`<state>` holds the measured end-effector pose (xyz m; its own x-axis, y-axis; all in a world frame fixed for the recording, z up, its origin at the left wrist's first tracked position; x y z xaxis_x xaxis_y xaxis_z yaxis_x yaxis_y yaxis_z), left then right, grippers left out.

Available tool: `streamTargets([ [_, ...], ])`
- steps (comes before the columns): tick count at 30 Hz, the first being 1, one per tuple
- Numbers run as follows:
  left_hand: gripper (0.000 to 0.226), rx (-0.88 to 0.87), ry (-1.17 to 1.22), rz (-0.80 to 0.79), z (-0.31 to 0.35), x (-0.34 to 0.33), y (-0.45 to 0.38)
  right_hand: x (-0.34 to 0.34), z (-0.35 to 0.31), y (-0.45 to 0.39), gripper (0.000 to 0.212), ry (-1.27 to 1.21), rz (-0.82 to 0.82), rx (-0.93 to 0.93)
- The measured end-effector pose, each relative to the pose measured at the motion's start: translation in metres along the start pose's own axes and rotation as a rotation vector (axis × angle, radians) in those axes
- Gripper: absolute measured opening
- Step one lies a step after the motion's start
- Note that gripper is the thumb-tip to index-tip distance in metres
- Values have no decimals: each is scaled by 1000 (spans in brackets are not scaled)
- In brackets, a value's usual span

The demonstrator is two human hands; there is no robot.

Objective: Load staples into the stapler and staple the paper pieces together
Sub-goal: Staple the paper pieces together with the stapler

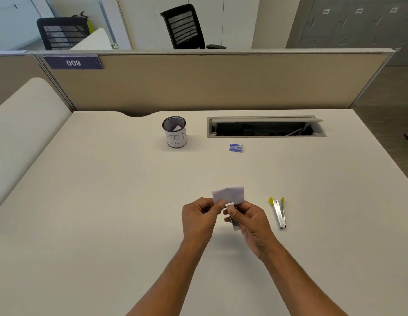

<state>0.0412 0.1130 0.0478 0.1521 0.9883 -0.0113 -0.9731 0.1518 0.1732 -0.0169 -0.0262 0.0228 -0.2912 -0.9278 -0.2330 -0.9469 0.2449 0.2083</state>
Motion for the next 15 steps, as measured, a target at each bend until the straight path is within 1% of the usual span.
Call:
streamTargets([
  [2, 9, 11, -10, -6, 0, 0, 0, 0, 0, -1, 49, 17, 14, 2],
  [5, 10, 37, -18, -17, -2, -1, 1, 0, 2, -2, 62, 54, 70, 9],
  [9, 11, 88, 28, -38, -3, -1, 1, -1, 1, -2, 54, 51, 85, 37],
  [12, 13, 114, 53, -58, -2, -1, 0, -1, 2, -2, 65, 38, 116, 33],
  [15, 17, 150, 84, -69, -3, -2, 0, -1, 3, -3, 67, 27, 133, 13],
])
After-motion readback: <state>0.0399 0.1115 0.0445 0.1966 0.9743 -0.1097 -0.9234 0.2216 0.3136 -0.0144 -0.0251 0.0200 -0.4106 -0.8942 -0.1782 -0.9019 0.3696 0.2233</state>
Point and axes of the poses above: each hand's wrist, its own y-axis away from the middle knuckle, its own x-axis out of the back of the hand, z = x × y, the point moved 4 cm from there along -y, towards the middle knuckle, and after that the axes turned 4 degrees about y, right-handed, at the moved point
